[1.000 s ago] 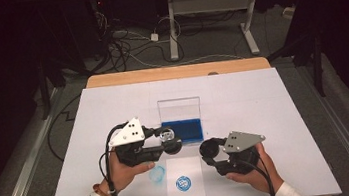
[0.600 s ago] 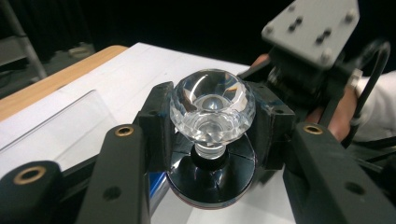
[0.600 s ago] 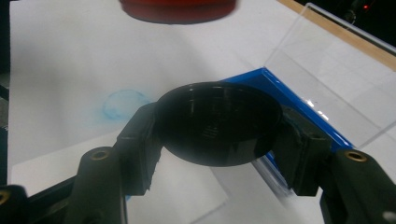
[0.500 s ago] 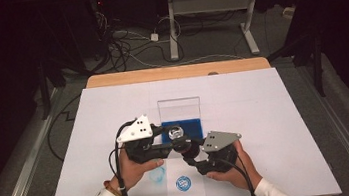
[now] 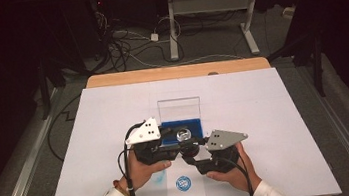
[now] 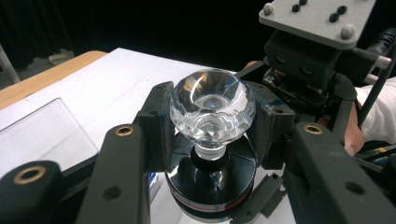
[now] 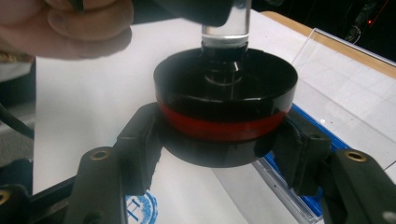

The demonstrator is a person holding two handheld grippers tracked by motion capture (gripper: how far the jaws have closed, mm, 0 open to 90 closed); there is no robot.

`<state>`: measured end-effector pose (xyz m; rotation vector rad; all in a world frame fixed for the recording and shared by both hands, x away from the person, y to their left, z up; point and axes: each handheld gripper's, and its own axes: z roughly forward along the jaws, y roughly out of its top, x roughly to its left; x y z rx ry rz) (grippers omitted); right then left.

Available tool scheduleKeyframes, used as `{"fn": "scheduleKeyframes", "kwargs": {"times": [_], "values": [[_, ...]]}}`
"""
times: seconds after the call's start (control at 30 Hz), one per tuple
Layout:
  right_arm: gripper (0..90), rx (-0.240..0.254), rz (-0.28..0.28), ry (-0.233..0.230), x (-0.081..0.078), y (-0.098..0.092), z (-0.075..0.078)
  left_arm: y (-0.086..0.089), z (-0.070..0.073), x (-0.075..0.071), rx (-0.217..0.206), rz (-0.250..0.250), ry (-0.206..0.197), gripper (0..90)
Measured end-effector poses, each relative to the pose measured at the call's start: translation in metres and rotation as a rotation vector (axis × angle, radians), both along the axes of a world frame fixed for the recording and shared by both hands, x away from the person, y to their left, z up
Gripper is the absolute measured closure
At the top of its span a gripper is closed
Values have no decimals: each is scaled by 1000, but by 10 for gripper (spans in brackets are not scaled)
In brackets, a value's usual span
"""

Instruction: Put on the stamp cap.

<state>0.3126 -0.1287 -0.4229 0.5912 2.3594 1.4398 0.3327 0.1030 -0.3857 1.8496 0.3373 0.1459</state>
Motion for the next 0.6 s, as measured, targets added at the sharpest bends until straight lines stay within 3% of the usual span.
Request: {"fn": "scheduleKeyframes", "kwargs": {"times": [0.27,0.43,0.6], "values": [[387,12,-11,11,1,-6,0,1,-6,4,-22,-14,39,544],[387,-31,-13,9,0,-4,-1,0,-12,7,-19,-24,68,544],[388,-42,-10,9,0,-4,0,1,-12,8,-23,-37,81,544]]}}
